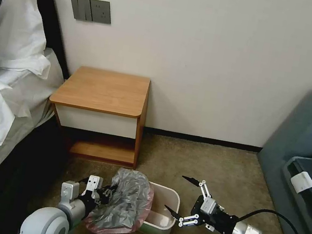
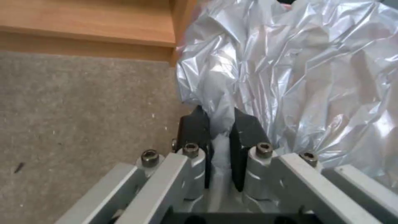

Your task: Pick up the garbage bag from the table and place it over the trash can.

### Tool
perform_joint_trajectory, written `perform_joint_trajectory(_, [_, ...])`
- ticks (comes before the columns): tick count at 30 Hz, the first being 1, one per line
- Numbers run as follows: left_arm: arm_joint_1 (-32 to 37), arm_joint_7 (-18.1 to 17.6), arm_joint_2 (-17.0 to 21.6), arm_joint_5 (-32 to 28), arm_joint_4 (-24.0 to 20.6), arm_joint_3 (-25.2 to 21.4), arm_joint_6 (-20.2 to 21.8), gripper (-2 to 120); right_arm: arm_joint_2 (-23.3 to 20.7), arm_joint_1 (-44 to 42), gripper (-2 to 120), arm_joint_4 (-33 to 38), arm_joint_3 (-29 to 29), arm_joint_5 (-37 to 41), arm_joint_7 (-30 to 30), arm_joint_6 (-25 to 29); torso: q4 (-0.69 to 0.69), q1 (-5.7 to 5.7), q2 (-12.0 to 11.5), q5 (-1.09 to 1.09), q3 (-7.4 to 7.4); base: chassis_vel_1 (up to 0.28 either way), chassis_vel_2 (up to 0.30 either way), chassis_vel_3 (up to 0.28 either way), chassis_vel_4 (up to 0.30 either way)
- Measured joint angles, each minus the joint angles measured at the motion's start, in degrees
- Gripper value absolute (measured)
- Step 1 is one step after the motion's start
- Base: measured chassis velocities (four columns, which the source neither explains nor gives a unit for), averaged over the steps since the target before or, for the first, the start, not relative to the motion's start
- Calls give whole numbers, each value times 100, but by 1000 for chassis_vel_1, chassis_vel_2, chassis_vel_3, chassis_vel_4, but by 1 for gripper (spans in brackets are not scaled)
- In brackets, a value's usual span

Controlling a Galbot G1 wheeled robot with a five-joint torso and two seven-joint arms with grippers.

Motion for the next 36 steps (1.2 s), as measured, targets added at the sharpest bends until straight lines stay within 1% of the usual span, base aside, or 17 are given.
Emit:
perform_joint_trajectory(1, [43, 14, -1, 35, -2, -14, -308, 7, 27, 32, 100, 126, -182, 122, 375, -59, -1, 0, -1, -3, 1, 0, 0, 0, 0])
perform_joint_trajectory(2, [43, 14, -1, 35, -2, -14, -308, 7, 27, 32, 100, 126, -182, 122, 375, -59, -1, 0, -1, -3, 1, 0, 0, 0, 0])
perform_joint_trajectory(3, [69, 41, 0, 94, -2, -42, -675, 7, 68, 65, 100, 289, -387, 311, 756, -169, -1, 0, -2, -4, 1, 0, 0, 0, 0])
perform_joint_trajectory(5, [79, 73, -4, 259, 13, -151, -1382, 7, 214, 128, 100, 731, -876, 885, 1585, -606, 0, 0, -2, 4, 1, 0, 0, 0, 0])
perform_joint_trajectory(6, [79, 73, -4, 259, 13, -151, -1382, 7, 214, 128, 100, 731, -876, 885, 1585, -606, 0, 0, -2, 4, 1, 0, 0, 0, 0])
perform_joint_trajectory(8, [76, 108, -6, 309, 9, -225, -1733, 6, 348, 146, 100, 1026, -1171, 1385, 2002, -988, 0, 0, -2, -1, 0, 0, 0, 0, 0])
perform_joint_trajectory(9, [79, 112, -5, 319, -12, -261, -1843, 6, 386, 156, 100, 1090, -1258, 1559, 2069, -1116, -1, 0, -2, -1, 1, 0, 0, 0, 0])
perform_joint_trajectory(10, [79, 112, -5, 319, -12, -261, -1843, 6, 386, 156, 100, 1090, -1258, 1559, 2069, -1116, -1, 0, -2, -1, 1, 0, 0, 0, 0])
perform_joint_trajectory(13, [110, 116, 28, 321, -133, -352, -2005, 6, 464, 253, 100, 1242, -1480, 2244, 2163, -1508, -1, 0, -2, 1, 0, 0, 0, 0, 0])
perform_joint_trajectory(14, [110, 116, 28, 321, -133, -352, -2005, 6, 464, 253, 100, 1242, -1480, 2244, 2163, -1508, -1, 0, -2, 1, 0, 0, 0, 0, 0])
perform_joint_trajectory(17, [119, 114, 68, 304, -169, -241, -2018, 6, 637, 404, 100, 1399, -1662, 3318, 2423, -2001, 0, 0, -1, 1, 0, 0, 0, 0, 0])
perform_joint_trajectory(22, [137, 135, 47, 302, -166, -131, -2038, 6, 790, 570, 100, 1290, -1815, 3508, 2576, -2224, -2, 0, -1, 1, 0, 0, 0, 0, 0])
perform_joint_trajectory(26, [178, 311, 46, 259, -138, -156, -2275, 6, 1059, 928, 100, 1092, -2160, 3828, 3145, -2729, -1, 0, -1, 1, 0, 0, 0, 0, 0])
perform_joint_trajectory(27, [178, 311, 46, 259, -138, -156, -2275, 6, 1059, 928, 100, 1092, -2160, 3828, 3145, -2729, -1, 0, -1, 1, 0, 0, 0, 0, 0])
perform_joint_trajectory(31, [195, 518, 60, 137, -151, -240, -2424, 6, 1286, 1180, 99, 858, -2287, 4002, 3801, -3255, -1, 0, -1, 2, 0, 0, 0, 0, 0])
perform_joint_trajectory(32, [195, 518, 60, 137, -151, -240, -2424, 6, 1286, 1180, 99, 858, -2287, 4002, 3801, -3255, -1, 0, -1, 2, 0, 0, 0, 0, 0])
perform_joint_trajectory(36, [208, 792, 69, 46, -152, -297, -2559, 6, 1379, 1486, 99, 591, -2302, 4141, 4050, -3383, 0, 0, -1, 2, 0, 0, 0, 0, 0])
